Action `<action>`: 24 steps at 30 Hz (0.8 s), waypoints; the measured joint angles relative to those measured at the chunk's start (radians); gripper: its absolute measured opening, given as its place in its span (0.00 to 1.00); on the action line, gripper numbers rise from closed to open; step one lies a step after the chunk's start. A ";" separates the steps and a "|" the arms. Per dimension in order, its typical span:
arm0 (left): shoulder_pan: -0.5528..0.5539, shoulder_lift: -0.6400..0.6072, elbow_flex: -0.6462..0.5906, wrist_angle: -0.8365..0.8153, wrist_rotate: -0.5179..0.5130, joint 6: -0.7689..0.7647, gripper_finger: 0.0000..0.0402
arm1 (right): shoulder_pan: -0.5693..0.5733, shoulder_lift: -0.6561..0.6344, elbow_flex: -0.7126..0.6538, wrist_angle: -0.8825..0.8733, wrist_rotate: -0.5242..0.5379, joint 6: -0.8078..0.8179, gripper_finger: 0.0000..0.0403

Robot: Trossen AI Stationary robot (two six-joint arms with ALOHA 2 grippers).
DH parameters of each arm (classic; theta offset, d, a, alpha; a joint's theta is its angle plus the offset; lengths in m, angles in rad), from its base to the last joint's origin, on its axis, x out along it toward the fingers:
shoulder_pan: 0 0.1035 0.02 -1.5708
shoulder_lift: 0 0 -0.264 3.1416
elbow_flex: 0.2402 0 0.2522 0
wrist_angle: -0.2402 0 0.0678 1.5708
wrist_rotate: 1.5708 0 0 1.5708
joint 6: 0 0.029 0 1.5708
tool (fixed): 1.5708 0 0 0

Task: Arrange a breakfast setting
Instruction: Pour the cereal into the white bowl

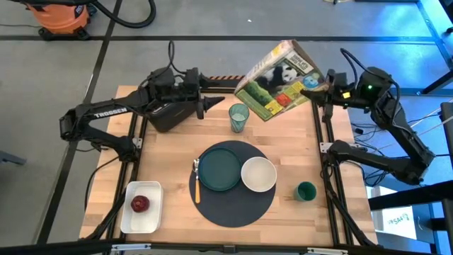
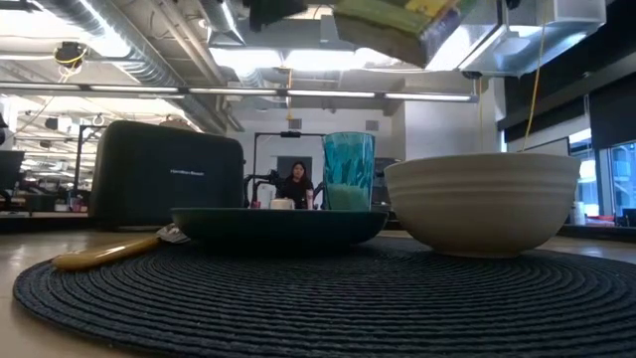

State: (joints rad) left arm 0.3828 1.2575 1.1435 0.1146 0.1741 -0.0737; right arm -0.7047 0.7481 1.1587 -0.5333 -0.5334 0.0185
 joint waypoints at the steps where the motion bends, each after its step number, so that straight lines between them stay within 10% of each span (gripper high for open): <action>1: -0.001 0.000 0.011 0.001 0.006 0.006 0.81 | 0.028 0.009 0.000 0.016 0.006 0.000 0.00; 17: 0.000 0.072 0.138 -0.149 0.284 0.024 0.93 | 0.387 0.205 0.000 0.274 0.207 -0.050 0.00; 24: 0.000 0.070 0.139 -0.212 0.329 0.090 0.77 | 0.427 0.204 0.000 0.302 0.245 -0.046 0.00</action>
State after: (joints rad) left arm 0.3832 1.3277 1.2823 -0.0975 0.5026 0.0168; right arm -0.2777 0.9516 1.1587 -0.2313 -0.2885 -0.0277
